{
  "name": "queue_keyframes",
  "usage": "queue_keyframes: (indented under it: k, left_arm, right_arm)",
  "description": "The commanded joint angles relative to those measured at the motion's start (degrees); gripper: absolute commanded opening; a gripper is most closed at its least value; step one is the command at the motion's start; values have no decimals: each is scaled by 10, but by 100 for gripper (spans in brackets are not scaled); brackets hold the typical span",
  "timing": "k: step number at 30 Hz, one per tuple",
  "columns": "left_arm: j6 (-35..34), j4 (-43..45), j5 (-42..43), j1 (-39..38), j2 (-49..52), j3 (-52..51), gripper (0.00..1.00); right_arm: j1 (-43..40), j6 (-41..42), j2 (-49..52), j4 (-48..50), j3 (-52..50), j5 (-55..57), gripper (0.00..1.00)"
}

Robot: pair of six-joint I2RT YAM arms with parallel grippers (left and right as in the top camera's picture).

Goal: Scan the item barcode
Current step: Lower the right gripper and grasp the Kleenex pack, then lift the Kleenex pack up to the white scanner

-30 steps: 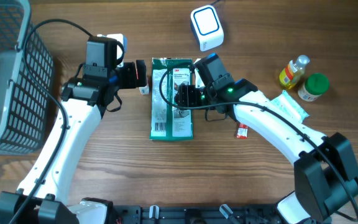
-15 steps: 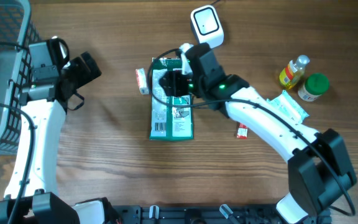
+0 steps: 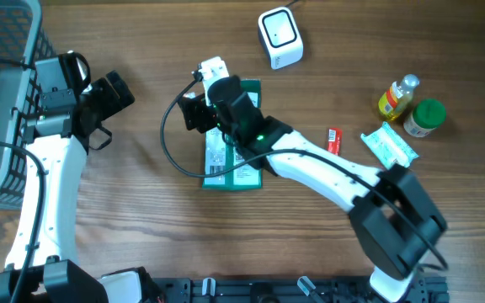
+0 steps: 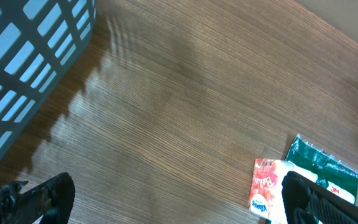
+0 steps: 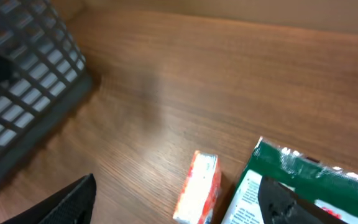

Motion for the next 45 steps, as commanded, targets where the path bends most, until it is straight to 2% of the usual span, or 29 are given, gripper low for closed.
queue_keyframes:
  k: [1, 9, 14, 20, 22, 24, 26, 28, 30, 32, 35, 39, 41, 45]
  left_arm:
    - [-7, 1, 5, 3, -3, 5, 100]
    - [-7, 1, 5, 3, -3, 5, 100]
    - [-7, 1, 5, 3, -3, 5, 100]
    - [-7, 1, 5, 3, -3, 5, 100]
    - [-7, 1, 5, 3, -3, 5, 100]
    - [-7, 1, 5, 3, -3, 5, 100]
    - [-7, 1, 5, 3, -3, 5, 100]
    - [-7, 1, 5, 3, -3, 5, 100]
    - [-7, 1, 5, 3, -3, 5, 100]
    - [-7, 1, 5, 3, -3, 5, 100]
    - [-7, 1, 5, 3, -3, 5, 100]
    - [-7, 1, 5, 3, -3, 5, 100]
    - [-7, 1, 5, 3, -3, 5, 100]
    - [-7, 1, 5, 3, -3, 5, 100]
  right_arm:
    - [6, -5, 62, 28, 8, 12, 80]
    - [12, -9, 119, 81, 8, 12, 81]
    - [12, -5, 141, 107, 8, 6, 70]
    - [12, -4, 167, 116, 8, -2, 70]
    - [12, -5, 170, 117, 8, -10, 67]
    - [12, -6, 170, 117, 8, -9, 56]
    - [9, -6, 165, 129, 8, -9, 27]
    - [6, -5, 154, 129, 8, -9, 24]
    - [2, -4, 132, 118, 8, -10, 16]
    - [-7, 0, 80, 72, 8, -19, 12]
    - [-25, 17, 5, -7, 8, -54, 11]
    - [-88, 78, -93, -176, 8, -132, 6]
    - [-127, 88, -118, -247, 8, -199, 5]
    - [-242, 78, -124, -370, 2, -459, 4]
